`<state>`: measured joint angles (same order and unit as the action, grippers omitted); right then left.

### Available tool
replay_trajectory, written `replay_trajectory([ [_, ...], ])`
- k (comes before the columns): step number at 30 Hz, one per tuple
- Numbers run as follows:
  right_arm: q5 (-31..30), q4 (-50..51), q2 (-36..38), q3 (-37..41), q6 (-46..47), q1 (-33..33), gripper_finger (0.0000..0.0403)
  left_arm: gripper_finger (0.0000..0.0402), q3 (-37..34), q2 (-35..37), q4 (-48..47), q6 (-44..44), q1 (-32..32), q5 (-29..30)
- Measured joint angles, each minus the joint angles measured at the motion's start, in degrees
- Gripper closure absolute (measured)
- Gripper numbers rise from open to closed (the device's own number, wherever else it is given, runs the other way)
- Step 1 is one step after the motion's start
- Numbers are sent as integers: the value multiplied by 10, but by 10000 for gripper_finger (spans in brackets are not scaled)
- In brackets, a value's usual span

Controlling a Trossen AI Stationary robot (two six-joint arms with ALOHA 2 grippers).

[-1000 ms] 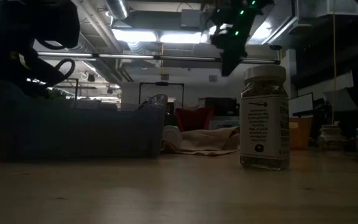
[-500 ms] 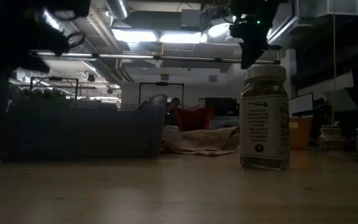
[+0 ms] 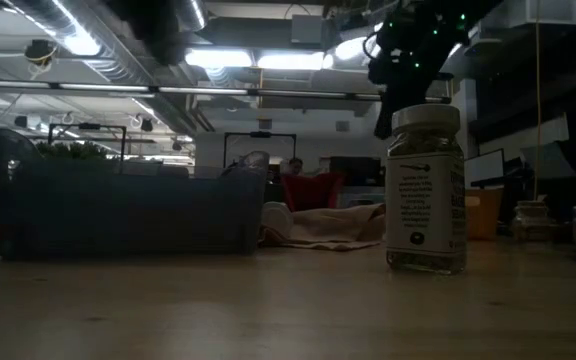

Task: Sort spices by type
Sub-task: Put the orange seasoning pack into the right transparent bin

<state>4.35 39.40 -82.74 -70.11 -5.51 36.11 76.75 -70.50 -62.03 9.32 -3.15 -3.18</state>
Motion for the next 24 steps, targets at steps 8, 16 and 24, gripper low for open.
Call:
replay_trajectory([
  [8, 3, -33, 0, 23, -3, -67, 245, 383, 0, -72, 292, -163, -92, 1],
  [16, -43, -19, 7, 23, -4, -136, 245, 383, 0, -204, 474, -211, -172, 1],
  [24, -95, -21, 46, 23, 14, -196, 245, 383, 0, -314, 611, -216, -236, -17],
])
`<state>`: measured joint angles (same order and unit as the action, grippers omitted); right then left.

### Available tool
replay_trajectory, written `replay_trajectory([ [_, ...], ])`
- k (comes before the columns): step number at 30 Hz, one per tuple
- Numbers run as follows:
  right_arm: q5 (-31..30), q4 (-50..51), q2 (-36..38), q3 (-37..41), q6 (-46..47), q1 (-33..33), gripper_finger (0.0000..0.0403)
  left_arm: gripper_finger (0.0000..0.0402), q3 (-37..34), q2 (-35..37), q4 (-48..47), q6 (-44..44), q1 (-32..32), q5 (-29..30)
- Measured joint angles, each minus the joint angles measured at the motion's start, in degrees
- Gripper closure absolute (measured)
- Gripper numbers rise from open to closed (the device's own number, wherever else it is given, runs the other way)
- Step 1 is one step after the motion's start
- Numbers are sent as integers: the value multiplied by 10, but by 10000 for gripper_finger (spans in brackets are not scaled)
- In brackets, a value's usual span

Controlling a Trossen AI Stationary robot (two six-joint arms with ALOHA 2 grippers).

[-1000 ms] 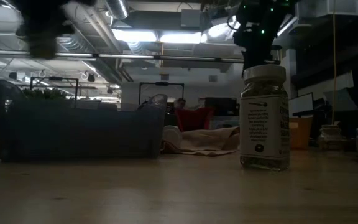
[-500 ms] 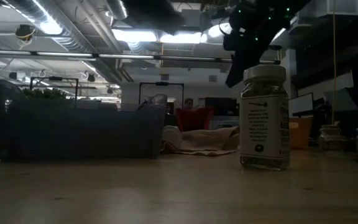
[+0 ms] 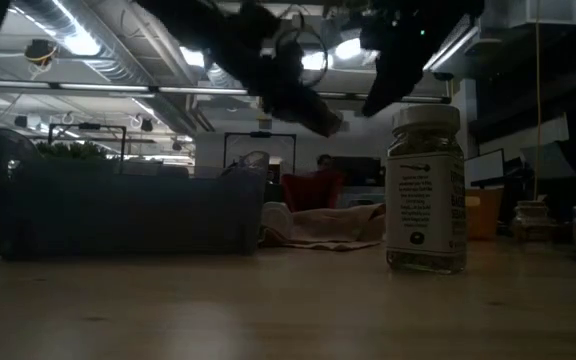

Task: Sort spices by type
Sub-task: Put the orange seasoning pack into the right transparent bin

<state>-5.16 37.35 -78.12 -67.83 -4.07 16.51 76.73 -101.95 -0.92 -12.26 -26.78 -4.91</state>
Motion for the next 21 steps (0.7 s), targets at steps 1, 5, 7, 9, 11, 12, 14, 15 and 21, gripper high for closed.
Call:
replay_trajectory([
  [1, -7, -1, 4, 0, 6, -7, 245, 383, 0, -14, 23, 1, -6, -5],
  [5, -39, -5, 12, 0, 13, -29, 245, 383, 0, -60, 105, 5, -19, -18],
  [7, -50, -5, 12, 0, 13, -36, 245, 382, 0, -83, 136, 11, -20, -19],
  [9, -54, -5, 12, 0, 13, -42, 245, 382, 4, -106, 162, 15, -19, -20],
  [11, -54, -6, 12, 0, 13, -44, 245, 382, 18, -131, 170, 17, -16, -20],
  [12, -54, -6, 12, 0, 13, -47, 245, 382, 28, -145, 171, 17, -14, -20],
  [14, -55, -6, 12, 0, 13, -47, 245, 382, 49, -172, 171, 18, -11, -20],
  [15, -55, -6, 12, 0, 13, -47, 245, 382, 60, -187, 170, 16, -9, -20],
  [21, -56, -4, 12, 0, 13, -47, 245, 382, 101, -236, 165, -9, -3, -13],
])
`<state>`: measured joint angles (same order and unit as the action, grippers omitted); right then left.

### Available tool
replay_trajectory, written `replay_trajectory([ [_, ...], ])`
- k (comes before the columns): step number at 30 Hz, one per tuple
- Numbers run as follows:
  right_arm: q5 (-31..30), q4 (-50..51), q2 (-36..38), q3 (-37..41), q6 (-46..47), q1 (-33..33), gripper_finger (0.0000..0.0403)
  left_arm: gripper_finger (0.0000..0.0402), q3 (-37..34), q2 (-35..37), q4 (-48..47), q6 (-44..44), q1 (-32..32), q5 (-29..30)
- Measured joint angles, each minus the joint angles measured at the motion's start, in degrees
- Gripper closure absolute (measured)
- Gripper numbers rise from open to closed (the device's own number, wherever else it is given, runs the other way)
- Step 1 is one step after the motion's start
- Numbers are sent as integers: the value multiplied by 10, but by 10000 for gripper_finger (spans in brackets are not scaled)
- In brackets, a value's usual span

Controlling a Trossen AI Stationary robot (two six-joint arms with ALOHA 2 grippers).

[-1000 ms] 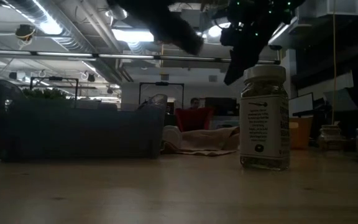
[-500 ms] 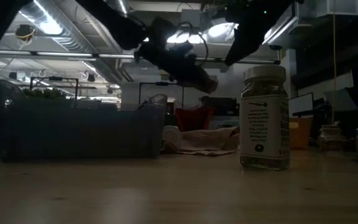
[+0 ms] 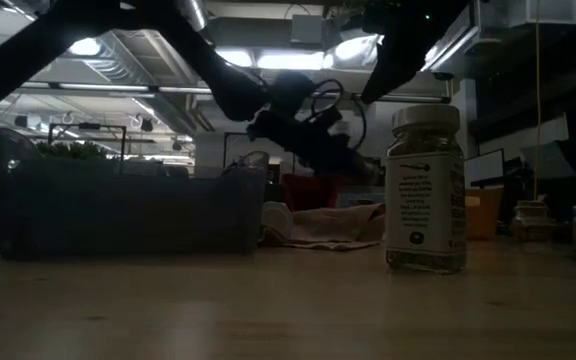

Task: Sort spices by type
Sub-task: Put the orange seasoning pack into the right transparent bin, then put the white seasoning bottle into the gray bin

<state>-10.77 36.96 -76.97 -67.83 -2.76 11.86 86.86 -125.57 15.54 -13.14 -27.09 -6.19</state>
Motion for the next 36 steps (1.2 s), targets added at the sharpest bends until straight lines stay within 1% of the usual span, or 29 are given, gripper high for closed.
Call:
replay_trajectory([
  [3, 0, 1, 0, 0, 0, 0, 245, 377, 3, -6, 1, 6, 0, 15],
  [5, 4, 1, 0, 0, 0, 0, 245, 367, 3, -6, -1, 12, 0, 24],
  [10, 18, 2, 0, 0, 0, 0, 245, 314, 3, -6, 3, 25, 0, 52],
  [15, 57, 9, 0, 0, 0, 0, 245, 259, 4, -6, 2, 39, 0, 58],
  [18, 102, 17, 0, 0, 0, 0, 245, 239, 4, -6, 1, 47, 0, 58],
  [21, 150, 31, 0, 0, 0, 0, 245, 231, 3, -1, -1, 57, 0, 58],
  [26, 215, 54, 0, 0, 0, 0, 245, 229, 4, 29, -2, 54, 1, 55],
  [29, 224, 56, 0, 0, 2, 0, 245, 229, 4, 49, -7, 53, 1, 55],
  [32, 224, 56, 0, 0, 28, 0, 245, 231, 4, 76, -22, 46, 1, 55],
  [36, 227, 56, 0, 0, 41, 0, 245, 232, 4, 121, -78, 23, 1, 54],
])
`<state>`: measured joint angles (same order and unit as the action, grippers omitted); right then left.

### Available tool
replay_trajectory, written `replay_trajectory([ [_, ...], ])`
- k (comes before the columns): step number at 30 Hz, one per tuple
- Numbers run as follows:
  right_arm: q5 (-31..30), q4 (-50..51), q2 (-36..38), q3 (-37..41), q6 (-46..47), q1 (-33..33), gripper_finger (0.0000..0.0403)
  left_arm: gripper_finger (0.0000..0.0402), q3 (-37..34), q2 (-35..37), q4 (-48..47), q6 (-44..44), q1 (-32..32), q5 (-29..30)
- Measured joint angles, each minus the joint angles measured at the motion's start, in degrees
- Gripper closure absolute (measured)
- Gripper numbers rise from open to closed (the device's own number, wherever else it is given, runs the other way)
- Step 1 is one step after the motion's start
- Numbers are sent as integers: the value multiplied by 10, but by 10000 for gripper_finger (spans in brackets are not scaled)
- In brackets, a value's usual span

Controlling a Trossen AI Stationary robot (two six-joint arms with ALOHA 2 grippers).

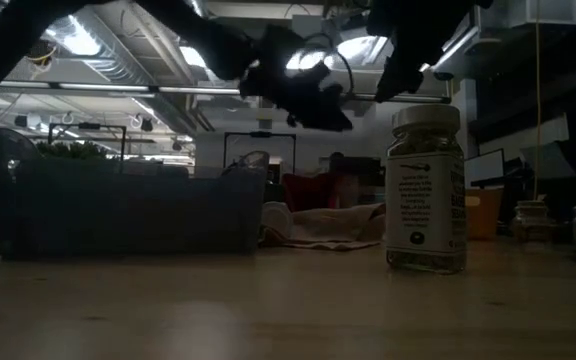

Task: Sort spices by type
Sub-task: Put the white seasoning bottle into the gray bin

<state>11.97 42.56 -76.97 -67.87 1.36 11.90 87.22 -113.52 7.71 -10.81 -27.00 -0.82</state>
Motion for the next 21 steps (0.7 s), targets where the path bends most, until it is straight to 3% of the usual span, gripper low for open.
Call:
replay_trajectory([
  [7, 84, -8, 0, 0, 1, -4, 235, 233, 0, 96, -175, -16, 0, 0],
  [15, 86, -38, 0, 0, -4, -46, 155, 233, 0, 178, -372, -16, 0, 0],
  [21, 86, -38, 0, 0, -65, -106, 117, 233, -17, 204, -428, 1, 5, 0],
])
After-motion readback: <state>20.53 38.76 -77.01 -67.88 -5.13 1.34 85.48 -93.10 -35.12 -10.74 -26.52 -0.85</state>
